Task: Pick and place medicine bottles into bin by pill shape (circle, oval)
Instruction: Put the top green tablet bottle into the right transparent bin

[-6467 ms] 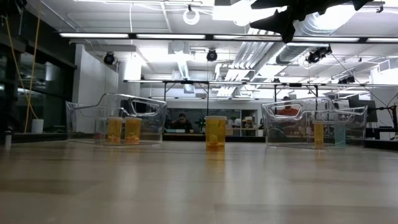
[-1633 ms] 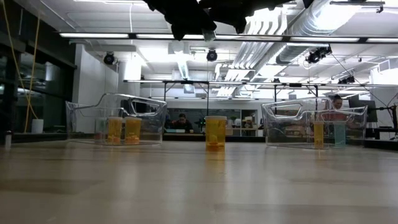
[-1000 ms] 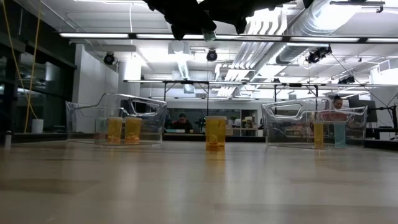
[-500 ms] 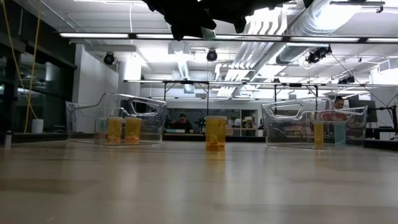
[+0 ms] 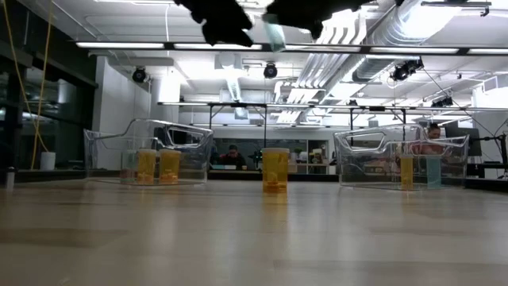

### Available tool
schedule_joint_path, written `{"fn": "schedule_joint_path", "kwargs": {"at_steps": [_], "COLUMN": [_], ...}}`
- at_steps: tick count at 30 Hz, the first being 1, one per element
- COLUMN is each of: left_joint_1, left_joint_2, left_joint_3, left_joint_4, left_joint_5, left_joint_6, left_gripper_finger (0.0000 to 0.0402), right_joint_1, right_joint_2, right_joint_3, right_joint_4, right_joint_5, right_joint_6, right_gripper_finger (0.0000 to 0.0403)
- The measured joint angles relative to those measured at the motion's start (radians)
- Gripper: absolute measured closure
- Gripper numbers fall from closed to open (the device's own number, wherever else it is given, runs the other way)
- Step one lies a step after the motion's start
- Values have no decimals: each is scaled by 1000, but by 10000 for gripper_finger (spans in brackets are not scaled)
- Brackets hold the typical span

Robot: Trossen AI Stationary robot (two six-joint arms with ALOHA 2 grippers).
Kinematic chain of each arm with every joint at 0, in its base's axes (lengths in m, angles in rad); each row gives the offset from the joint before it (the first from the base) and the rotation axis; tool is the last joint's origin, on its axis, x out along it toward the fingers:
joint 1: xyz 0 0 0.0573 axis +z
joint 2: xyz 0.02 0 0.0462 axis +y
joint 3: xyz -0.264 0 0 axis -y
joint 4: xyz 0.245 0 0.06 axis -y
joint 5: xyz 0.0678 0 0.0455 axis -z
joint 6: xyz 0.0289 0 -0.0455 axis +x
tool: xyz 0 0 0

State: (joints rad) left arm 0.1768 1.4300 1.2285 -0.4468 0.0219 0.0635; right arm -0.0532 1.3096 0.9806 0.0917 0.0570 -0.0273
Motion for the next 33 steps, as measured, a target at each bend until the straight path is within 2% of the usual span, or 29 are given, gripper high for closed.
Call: {"fn": "schedule_joint_path", "kwargs": {"at_steps": [5, 10, 14, 19, 24, 30, 33], "left_joint_1": [28, 60, 67, 54, 41, 38, 38], "left_joint_2": [-113, -272, -400, -512, -561, -567, -566], "left_joint_3": [-33, -192, -369, -531, -578, -579, -579], "left_joint_4": [-37, 171, 381, 533, 555, 566, 568], "left_joint_5": [-5, -11, -36, -99, -140, -178, -191], "left_joint_6": [-10, -87, -185, -308, -384, -384, -385], "left_gripper_finger": [144, 145, 145, 145, 145, 145, 145], "right_joint_1": [-34, -51, -53, -53, -59, -111, -133], "right_joint_2": [-138, -273, -380, -525, -630, -617, -590], "right_joint_3": [0, -1, -55, -238, -439, -570, -620], "right_joint_4": [-248, -513, -631, -562, -428, -313, -282], "right_joint_5": [69, 142, 196, 271, 391, 432, 484], "right_joint_6": [-8, 25, 83, 194, 306, 459, 507], "right_gripper_finger": [306, 306, 306, 306, 306, 306, 306]}}
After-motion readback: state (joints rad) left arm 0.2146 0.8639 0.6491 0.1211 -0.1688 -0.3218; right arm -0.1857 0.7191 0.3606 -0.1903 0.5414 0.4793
